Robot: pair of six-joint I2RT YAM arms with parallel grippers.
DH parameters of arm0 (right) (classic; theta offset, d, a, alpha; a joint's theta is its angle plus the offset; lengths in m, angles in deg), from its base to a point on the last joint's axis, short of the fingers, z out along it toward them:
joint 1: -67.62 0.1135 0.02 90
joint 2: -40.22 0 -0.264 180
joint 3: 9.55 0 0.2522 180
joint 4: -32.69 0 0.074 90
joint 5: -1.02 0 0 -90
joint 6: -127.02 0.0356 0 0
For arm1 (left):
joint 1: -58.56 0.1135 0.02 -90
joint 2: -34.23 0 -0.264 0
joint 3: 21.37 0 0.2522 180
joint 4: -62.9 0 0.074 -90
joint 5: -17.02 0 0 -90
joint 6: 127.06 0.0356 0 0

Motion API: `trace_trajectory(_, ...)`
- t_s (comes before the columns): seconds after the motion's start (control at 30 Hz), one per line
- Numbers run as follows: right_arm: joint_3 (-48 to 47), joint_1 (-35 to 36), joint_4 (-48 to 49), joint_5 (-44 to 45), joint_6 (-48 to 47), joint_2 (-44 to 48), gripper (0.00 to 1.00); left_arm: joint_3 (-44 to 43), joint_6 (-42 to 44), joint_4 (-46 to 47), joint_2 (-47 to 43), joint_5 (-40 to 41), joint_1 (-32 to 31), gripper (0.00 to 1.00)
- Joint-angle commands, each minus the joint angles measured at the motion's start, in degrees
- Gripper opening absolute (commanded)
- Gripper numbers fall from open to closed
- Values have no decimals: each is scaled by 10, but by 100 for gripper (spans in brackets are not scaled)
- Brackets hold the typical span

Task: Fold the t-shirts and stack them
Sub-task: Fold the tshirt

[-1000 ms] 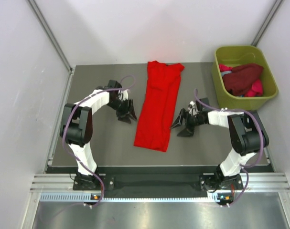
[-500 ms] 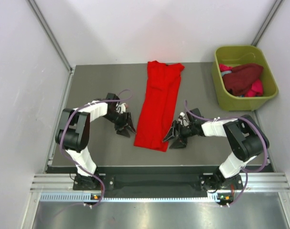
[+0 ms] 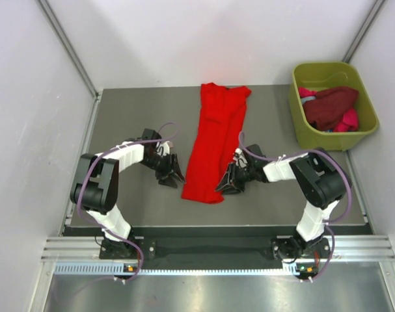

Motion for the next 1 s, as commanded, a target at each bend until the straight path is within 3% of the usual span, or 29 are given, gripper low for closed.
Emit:
trace_trajectory(0.0,16,12,-21,51,-10,7,27,5,-7,18,-25,-14,1,52)
trace_trajectory(0.03,25,12,-31,51,-20,14,21,5,-7,18,-25,-14,1,51)
trace_trajectory(0.07,28,12,-61,57,-27,22,8,5,-7,17,-26,-13,1,51)
trace_trajectory(0.13,44,8,-87,63,-42,50,0,10,-8,17,-26,-12,1,50)
trace_trajectory(0.4,69,-43,-173,102,-92,127,0,28,-37,49,-9,-26,-13,50)
trace_trajectory(0.63,51,-143,-229,127,-178,130,0,-7,-40,50,2,-26,-52,50)
trace_trajectory(0.73,50,-154,-235,128,-192,134,0,-4,-45,54,-3,-25,-62,51)
trace_trajectory(0.83,56,-150,-237,127,-192,144,23,13,-66,82,-11,-29,-72,52)
trace_trajectory(0.87,56,-148,-239,123,-193,151,37,19,-73,87,-14,-34,-76,53)
trace_trajectory(0.97,58,-141,-257,118,-201,163,63,30,-85,102,-12,-37,-91,54)
